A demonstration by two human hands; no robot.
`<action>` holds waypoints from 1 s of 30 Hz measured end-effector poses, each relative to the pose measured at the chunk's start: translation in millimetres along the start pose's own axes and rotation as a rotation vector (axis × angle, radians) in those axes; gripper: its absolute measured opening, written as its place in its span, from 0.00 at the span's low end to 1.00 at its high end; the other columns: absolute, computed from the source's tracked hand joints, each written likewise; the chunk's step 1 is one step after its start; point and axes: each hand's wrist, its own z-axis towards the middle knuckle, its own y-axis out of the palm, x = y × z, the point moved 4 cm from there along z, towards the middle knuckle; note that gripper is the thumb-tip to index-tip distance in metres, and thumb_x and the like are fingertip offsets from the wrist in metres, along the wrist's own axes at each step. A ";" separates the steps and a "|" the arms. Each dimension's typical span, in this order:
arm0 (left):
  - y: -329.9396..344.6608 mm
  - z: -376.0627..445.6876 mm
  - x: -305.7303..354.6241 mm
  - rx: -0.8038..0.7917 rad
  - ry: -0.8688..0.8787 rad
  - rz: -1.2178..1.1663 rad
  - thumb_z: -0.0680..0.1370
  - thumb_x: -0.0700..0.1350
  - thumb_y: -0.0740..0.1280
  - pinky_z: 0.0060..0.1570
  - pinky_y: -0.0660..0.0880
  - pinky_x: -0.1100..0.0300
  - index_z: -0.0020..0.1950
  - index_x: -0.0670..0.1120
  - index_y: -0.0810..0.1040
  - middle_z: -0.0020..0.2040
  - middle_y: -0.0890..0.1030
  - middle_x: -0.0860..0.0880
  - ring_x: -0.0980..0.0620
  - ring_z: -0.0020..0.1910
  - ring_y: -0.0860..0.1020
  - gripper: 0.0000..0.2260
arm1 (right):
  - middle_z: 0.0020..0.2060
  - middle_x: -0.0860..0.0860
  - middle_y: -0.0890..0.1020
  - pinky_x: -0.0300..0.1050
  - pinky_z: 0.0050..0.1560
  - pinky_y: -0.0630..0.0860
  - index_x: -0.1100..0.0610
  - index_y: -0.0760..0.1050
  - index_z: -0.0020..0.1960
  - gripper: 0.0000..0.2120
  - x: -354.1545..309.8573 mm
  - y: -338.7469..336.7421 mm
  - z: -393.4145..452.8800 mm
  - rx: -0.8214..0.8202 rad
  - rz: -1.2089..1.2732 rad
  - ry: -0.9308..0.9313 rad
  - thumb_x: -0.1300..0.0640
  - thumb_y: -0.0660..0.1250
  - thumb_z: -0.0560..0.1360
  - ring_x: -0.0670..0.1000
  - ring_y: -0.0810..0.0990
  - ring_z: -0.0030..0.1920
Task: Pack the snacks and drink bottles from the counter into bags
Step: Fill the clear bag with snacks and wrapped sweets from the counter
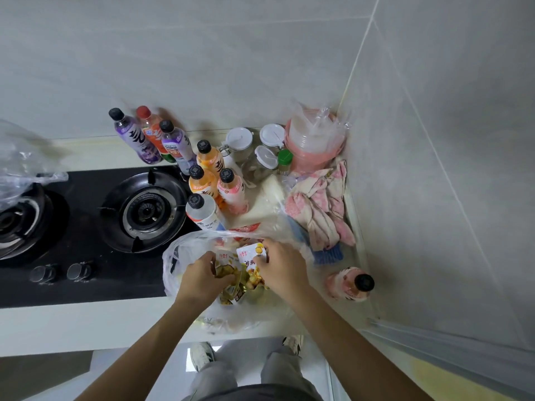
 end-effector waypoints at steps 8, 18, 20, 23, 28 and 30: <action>-7.6 -12.9 8.7 0.202 0.263 0.344 0.77 0.51 0.71 0.39 0.75 0.54 0.59 0.48 0.76 0.53 0.80 0.50 0.45 0.52 0.79 0.13 | 0.43 0.49 0.83 0.48 0.39 0.80 0.55 0.80 0.50 0.04 0.8 -22.2 4.2 0.189 -0.032 -0.118 0.55 0.71 0.78 0.51 0.82 0.42; 9.7 20.3 67.1 0.122 0.556 0.376 0.77 0.64 0.59 0.63 0.76 0.48 0.74 0.52 0.72 0.69 0.73 0.50 0.46 0.69 0.70 0.28 | 0.53 0.51 0.83 0.56 0.59 0.79 0.56 0.81 0.58 0.11 19.1 -55.6 77.5 0.169 0.010 -0.100 0.61 0.71 0.76 0.56 0.81 0.55; 18.6 33.0 74.7 0.046 0.498 0.411 0.74 0.69 0.51 0.67 0.73 0.48 0.77 0.54 0.69 0.73 0.70 0.51 0.47 0.73 0.68 0.35 | 0.60 0.52 0.82 0.55 0.57 0.79 0.54 0.79 0.64 0.16 21.5 -50.3 107.3 0.049 -0.008 -0.082 0.61 0.69 0.77 0.57 0.80 0.60; 30.4 46.2 73.8 0.008 0.450 0.467 0.72 0.71 0.44 0.69 0.69 0.50 0.79 0.56 0.66 0.75 0.70 0.52 0.48 0.74 0.67 0.40 | 0.67 0.53 0.78 0.57 0.60 0.78 0.55 0.74 0.70 0.21 21.2 -36.4 148.0 -0.107 -0.077 -0.128 0.64 0.67 0.78 0.57 0.77 0.65; 42.1 60.3 55.9 -0.003 0.448 0.424 0.76 0.70 0.47 0.65 0.73 0.50 0.76 0.56 0.70 0.72 0.73 0.55 0.50 0.71 0.71 0.34 | 0.70 0.54 0.75 0.59 0.60 0.78 0.57 0.71 0.73 0.27 10.8 -6.7 200.4 -0.308 -0.173 -0.268 0.71 0.62 0.75 0.60 0.77 0.66; 42.7 63.9 50.8 -0.003 0.448 0.403 0.77 0.68 0.49 0.64 0.74 0.51 0.76 0.57 0.70 0.71 0.73 0.55 0.50 0.70 0.71 0.31 | 0.78 0.49 0.69 0.54 0.56 0.79 0.49 0.65 0.79 0.35 0.7 2.5 213.0 -0.347 -0.179 -0.319 0.71 0.62 0.75 0.59 0.77 0.68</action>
